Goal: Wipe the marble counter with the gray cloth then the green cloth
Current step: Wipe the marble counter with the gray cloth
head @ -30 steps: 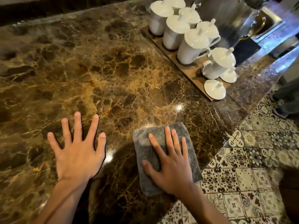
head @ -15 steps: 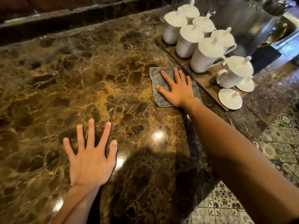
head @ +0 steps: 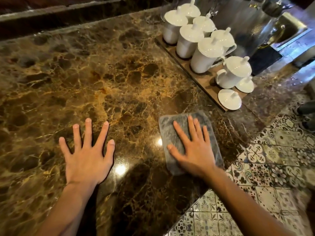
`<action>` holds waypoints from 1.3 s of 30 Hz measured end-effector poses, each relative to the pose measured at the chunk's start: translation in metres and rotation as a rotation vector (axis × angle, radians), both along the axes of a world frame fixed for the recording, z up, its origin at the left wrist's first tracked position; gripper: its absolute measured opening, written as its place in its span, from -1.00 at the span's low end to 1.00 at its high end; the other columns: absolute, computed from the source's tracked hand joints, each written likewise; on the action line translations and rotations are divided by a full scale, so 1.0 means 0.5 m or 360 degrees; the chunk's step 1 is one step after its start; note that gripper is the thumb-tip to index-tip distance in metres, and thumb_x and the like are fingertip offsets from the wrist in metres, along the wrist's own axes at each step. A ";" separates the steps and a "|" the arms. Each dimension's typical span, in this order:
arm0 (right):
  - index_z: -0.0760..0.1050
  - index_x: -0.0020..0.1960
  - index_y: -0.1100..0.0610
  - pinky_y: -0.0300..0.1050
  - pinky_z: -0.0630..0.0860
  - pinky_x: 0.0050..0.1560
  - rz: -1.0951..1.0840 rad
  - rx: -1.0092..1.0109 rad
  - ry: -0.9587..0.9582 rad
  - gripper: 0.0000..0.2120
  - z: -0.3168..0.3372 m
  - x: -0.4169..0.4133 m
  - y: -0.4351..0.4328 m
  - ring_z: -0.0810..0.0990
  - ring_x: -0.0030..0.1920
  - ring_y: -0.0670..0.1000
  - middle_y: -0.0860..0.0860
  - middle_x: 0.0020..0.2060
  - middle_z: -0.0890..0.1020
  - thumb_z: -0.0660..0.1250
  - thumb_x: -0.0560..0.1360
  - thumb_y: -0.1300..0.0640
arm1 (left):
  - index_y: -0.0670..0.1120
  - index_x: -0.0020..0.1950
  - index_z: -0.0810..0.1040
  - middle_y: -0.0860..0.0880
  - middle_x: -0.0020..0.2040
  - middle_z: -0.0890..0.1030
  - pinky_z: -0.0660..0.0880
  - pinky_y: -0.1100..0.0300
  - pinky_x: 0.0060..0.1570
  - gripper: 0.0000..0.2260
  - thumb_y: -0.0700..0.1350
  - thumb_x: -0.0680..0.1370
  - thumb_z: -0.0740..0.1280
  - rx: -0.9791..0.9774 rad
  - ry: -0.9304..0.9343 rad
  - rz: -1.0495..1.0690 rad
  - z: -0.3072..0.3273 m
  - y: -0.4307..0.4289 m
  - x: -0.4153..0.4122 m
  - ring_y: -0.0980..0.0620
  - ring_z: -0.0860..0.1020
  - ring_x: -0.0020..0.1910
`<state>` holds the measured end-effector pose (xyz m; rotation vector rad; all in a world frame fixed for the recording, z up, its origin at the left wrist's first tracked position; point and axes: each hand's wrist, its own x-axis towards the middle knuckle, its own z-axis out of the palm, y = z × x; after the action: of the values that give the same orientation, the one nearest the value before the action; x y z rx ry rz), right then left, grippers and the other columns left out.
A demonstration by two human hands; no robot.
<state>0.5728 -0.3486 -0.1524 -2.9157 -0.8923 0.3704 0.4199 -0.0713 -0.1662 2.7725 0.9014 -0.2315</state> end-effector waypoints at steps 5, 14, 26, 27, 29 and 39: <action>-0.03 0.68 -0.19 0.23 -0.10 0.61 -0.0049 0.0105 -0.0023 -0.25 -0.014 -0.206 -0.076 -0.13 0.67 0.20 0.15 0.68 -0.06 0.00 0.59 -0.46 | 0.35 0.59 -0.22 0.03 0.68 -0.18 -0.24 -0.34 0.52 -0.45 0.36 0.59 -0.29 -0.0013 0.0017 0.0010 0.001 0.001 0.000 -0.15 -0.19 0.65; -0.10 0.68 -0.23 0.26 -0.15 0.61 -0.0039 0.0076 -0.0056 -0.23 -0.015 -0.128 -0.045 -0.15 0.67 0.21 0.17 0.68 -0.09 -0.04 0.57 -0.50 | 0.30 0.63 -0.15 0.01 0.69 -0.14 -0.17 -0.30 0.54 -0.36 0.40 0.55 -0.31 -0.0084 0.0082 0.0011 0.026 -0.014 0.017 -0.16 -0.15 0.65; -0.16 0.66 -0.27 0.15 -0.23 0.62 0.0009 0.0085 0.0016 -0.27 -0.016 0.330 0.085 -0.24 0.66 0.15 0.14 0.68 -0.20 -0.07 0.59 -0.49 | 0.34 0.57 -0.28 0.08 0.64 -0.30 -0.26 -0.28 0.53 -0.42 0.39 0.55 -0.34 -0.0042 0.0081 -0.0215 0.009 -0.182 0.117 -0.13 -0.25 0.64; -0.15 0.67 -0.27 0.14 -0.23 0.62 0.0034 0.0099 0.0016 -0.27 -0.019 0.330 0.081 -0.24 0.66 0.15 0.14 0.68 -0.19 -0.06 0.59 -0.48 | 0.34 0.57 -0.27 0.09 0.63 -0.29 -0.26 -0.28 0.53 -0.41 0.40 0.54 -0.35 -0.0035 0.0086 -0.0202 0.008 -0.185 0.119 -0.12 -0.25 0.64; -0.13 0.67 -0.27 0.13 -0.26 0.62 0.0106 0.0109 0.0009 -0.28 -0.023 0.319 0.063 -0.25 0.66 0.15 0.14 0.68 -0.19 -0.04 0.60 -0.48 | 0.35 0.58 -0.26 0.12 0.63 -0.28 -0.26 -0.27 0.53 -0.41 0.41 0.54 -0.36 -0.0029 0.0082 -0.0182 0.009 -0.185 0.117 -0.11 -0.23 0.65; -0.09 0.67 -0.24 0.14 -0.16 0.65 0.0461 0.0154 -0.0036 -0.31 -0.014 0.256 -0.198 -0.22 0.67 0.10 0.08 0.69 -0.15 0.05 0.64 -0.41 | 0.38 0.59 -0.20 0.10 0.67 -0.18 -0.22 -0.29 0.53 -0.42 0.42 0.56 -0.28 -0.0086 0.0066 -0.0183 0.009 -0.183 0.114 -0.12 -0.17 0.65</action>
<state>0.7010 -0.4478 -0.1594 -2.7109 -1.3021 0.3014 0.4770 -0.1628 -0.1616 2.7818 0.7342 -0.3284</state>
